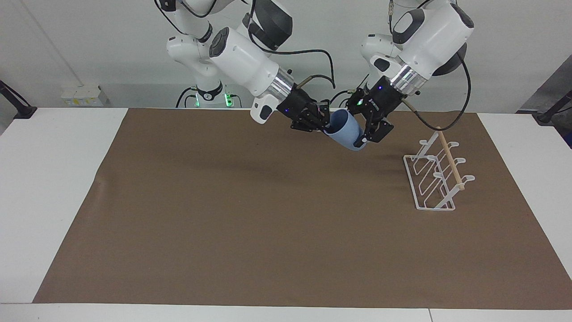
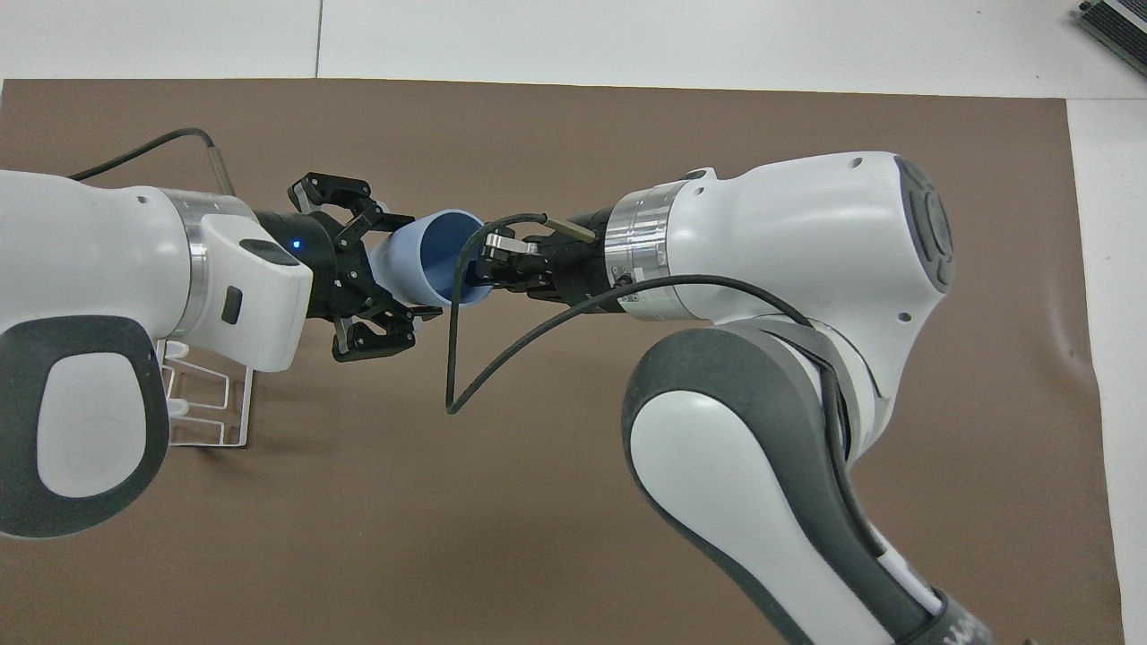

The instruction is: Hang cup on cup holder

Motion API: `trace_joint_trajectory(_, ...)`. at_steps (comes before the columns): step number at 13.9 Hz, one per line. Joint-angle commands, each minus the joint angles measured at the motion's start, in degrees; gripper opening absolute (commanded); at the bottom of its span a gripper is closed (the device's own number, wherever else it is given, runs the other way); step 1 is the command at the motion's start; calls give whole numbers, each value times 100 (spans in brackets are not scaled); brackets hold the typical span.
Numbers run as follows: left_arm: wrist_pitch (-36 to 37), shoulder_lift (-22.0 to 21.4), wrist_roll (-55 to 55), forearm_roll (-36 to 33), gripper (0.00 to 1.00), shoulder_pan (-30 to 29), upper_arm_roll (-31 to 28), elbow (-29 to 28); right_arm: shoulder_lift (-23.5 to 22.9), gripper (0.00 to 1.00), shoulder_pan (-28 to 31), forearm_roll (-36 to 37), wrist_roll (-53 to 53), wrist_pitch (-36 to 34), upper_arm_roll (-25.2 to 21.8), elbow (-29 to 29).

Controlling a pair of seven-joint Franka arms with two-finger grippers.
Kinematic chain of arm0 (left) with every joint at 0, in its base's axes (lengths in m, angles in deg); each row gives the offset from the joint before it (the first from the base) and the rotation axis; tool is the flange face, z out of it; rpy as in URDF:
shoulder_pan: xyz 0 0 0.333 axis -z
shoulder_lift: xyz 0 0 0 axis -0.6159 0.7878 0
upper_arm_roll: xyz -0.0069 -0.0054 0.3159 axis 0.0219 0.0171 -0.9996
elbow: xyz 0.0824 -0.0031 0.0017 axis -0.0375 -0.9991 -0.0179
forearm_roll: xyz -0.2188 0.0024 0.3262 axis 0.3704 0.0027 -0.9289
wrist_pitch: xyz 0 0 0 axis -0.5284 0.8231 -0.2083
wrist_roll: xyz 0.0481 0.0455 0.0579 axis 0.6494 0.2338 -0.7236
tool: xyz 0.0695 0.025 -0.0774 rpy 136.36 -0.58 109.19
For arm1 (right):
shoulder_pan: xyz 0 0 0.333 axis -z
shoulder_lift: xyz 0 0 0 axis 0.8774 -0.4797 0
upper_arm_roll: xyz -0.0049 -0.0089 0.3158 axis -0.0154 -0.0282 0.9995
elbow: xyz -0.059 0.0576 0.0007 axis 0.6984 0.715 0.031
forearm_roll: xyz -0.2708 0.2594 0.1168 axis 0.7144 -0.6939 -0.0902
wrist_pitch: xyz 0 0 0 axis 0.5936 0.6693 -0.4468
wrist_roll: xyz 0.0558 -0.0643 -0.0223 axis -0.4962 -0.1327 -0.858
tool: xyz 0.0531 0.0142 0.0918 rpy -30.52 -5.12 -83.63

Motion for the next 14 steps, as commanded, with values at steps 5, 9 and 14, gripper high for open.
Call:
trace_joint_trajectory(5,5,56,-89,87,0,-5,-19,170,-7,0,57,-130,-83,54,49,5)
trace_joint_trajectory(9,23,56,-98,87,0,-40,-19,170,-7,22,180,-130,-74,-25,49,5)
trace_joint_trajectory(14,31,56,-168,8,0,-40,-28,179,-7,28,189,-139,-74,-16,49,5)
